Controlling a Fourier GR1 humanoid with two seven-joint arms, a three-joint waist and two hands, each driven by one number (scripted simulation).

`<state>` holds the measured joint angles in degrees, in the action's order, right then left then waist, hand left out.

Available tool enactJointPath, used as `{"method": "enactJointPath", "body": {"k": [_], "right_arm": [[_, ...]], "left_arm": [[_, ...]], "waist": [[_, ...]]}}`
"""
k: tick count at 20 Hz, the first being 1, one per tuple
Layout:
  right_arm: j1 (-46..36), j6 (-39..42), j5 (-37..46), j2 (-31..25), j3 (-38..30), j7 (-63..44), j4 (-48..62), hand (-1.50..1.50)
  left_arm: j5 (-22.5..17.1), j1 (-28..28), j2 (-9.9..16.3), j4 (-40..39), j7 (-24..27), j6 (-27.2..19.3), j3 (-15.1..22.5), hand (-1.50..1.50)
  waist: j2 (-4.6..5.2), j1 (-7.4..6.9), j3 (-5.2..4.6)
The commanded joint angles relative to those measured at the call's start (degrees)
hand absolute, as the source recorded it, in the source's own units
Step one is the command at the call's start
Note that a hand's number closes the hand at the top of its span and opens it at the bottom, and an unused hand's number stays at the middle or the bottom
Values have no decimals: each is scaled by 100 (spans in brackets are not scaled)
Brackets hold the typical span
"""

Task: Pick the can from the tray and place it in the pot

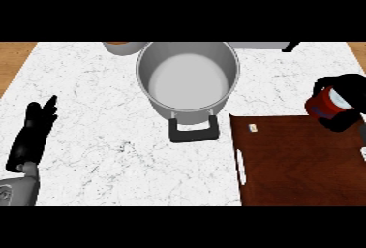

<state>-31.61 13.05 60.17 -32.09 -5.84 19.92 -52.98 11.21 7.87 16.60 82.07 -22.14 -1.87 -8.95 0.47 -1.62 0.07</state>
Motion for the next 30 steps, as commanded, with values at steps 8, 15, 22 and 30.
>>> {"method": "enactJointPath", "body": {"k": [8, 15, 22, 30], "right_arm": [[-1109, -601, -1099, -110, -1095, 678, -324, 150], [-1672, 36, -2254, 353, -1514, 407, -1452, 150], [-2117, 961, -2414, 810, -877, -1403, -2878, 150], [-2946, 1176, -2186, 1623, -65, -2759, -2608, 150]], "left_arm": [[-117, -149, 116, 110, -64, 112, -187, 0], [-31, -277, -4, 45, 136, -13, -168, 0], [128, -180, -52, 341, -265, -40, -36, 0], [160, -61, -196, 50, -4, -93, -7, 0]], "waist": [[-72, 141, -6], [-82, 195, -12], [-78, 174, -11], [-49, 109, -11]]}}
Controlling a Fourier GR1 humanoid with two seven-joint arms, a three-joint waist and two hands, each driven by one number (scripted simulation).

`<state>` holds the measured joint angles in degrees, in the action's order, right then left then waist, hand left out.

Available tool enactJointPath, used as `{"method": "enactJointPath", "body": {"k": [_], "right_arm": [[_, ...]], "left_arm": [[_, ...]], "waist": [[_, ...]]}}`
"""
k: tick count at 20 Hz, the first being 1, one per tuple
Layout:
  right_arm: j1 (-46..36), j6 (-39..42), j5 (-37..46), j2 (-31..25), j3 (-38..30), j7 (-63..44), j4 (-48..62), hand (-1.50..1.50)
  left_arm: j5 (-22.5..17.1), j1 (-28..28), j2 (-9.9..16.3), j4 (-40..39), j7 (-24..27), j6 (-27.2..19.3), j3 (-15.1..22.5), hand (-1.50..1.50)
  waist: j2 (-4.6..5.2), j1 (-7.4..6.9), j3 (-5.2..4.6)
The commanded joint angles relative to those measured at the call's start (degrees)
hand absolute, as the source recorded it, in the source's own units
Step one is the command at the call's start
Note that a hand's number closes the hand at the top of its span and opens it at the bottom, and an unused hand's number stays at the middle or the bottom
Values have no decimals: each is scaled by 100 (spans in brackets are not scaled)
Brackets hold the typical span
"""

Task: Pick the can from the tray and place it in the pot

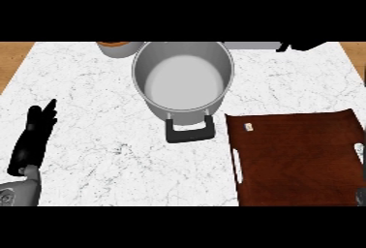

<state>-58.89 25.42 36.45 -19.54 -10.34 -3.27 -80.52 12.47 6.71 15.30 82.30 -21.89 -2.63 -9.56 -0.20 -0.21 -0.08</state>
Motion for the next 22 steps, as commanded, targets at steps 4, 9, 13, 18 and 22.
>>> {"method": "enactJointPath", "body": {"k": [4, 9, 13, 18, 22], "right_arm": [[-792, 134, 125, 700, 455, -1140, 531, 150], [-768, -448, 487, 990, 803, -433, 1670, 150], [-563, -315, 645, 1393, 1230, -641, 1769, 150], [-780, -383, 373, 1754, 833, -934, 2773, -150], [-774, -1066, 36, 1941, 682, -443, 3365, -150]], "left_arm": [[-35, -41, -45, 339, -275, 57, 26, 0], [-111, 152, 126, -123, 45, 202, -145, 0], [11, 44, 5, 81, 32, 78, -34, 0], [29, 114, 57, -14, -1, 142, -46, 0], [-125, 226, 132, -15, -163, 293, -150, 0]], "waist": [[8, -48, 5], [47, -76, 4], [28, -70, 5], [41, -69, 5], [53, -107, 7]]}}
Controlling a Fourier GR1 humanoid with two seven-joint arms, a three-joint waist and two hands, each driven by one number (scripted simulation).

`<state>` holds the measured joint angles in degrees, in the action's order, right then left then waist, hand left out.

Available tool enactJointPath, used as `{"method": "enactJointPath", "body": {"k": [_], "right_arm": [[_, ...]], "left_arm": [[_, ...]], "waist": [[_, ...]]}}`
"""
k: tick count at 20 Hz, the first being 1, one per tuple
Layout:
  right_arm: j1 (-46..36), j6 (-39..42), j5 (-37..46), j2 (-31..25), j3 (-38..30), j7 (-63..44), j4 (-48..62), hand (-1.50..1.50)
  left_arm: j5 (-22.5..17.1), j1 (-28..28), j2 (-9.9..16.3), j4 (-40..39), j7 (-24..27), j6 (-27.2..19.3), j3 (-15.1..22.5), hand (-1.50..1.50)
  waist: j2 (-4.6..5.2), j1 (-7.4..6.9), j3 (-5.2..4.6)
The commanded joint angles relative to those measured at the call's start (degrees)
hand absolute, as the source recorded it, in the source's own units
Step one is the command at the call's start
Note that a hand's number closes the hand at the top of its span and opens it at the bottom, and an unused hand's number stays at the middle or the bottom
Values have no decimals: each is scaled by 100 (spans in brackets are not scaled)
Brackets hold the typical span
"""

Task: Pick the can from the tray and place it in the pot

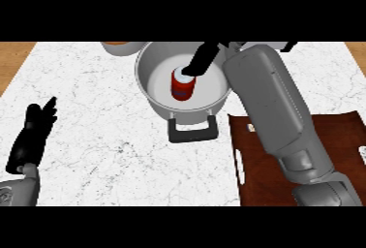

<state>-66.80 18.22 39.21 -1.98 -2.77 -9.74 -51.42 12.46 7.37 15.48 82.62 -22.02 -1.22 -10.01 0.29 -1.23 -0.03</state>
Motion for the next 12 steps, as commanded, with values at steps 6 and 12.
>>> {"method": "enactJointPath", "body": {"k": [6, 12], "right_arm": [[-174, -1197, -1357, 195, -940, 424, 728, -150], [-83, -1746, -1807, -48, -1661, 632, 508, -150]], "left_arm": [[129, 3, -145, -54, 128, -72, 145, 0], [-102, 24, 185, -128, 127, 164, -190, 0]], "waist": [[27, -68, 3], [-14, 56, 3]]}}
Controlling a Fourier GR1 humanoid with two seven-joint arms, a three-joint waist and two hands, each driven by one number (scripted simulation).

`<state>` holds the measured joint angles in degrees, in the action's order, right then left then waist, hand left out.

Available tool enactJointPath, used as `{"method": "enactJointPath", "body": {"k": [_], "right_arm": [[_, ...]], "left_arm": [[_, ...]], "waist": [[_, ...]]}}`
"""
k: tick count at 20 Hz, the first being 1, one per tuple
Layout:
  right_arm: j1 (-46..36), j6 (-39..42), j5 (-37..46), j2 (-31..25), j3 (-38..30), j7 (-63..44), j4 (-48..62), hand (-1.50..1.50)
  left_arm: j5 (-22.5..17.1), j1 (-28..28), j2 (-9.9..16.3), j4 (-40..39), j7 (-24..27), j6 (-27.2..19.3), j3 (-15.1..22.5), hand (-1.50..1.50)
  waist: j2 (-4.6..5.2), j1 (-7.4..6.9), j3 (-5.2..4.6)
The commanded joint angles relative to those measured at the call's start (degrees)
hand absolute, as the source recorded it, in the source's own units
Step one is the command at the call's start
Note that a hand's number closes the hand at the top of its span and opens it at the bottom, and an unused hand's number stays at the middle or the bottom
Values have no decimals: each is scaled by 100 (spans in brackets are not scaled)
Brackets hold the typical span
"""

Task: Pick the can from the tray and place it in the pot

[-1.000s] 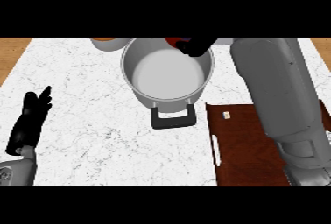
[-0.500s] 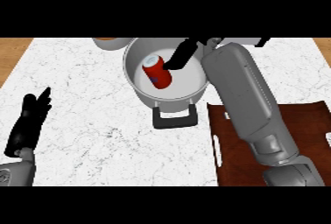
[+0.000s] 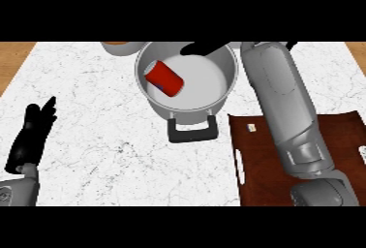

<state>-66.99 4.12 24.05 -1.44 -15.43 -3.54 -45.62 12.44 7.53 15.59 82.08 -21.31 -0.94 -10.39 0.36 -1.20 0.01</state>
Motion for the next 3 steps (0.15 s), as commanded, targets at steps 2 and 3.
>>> {"method": "enactJointPath", "body": {"k": [2, 3], "right_arm": [[-56, -154, -464, -578, -667, 395, 373, -150], [62, -120, -540, -708, -739, 464, 248, -150]], "left_arm": [[49, -228, -91, 245, -25, -56, 53, 0], [-12, -87, -52, 281, -252, 14, 31, 0]], "waist": [[2, -8, 1], [-10, 35, 2]]}}
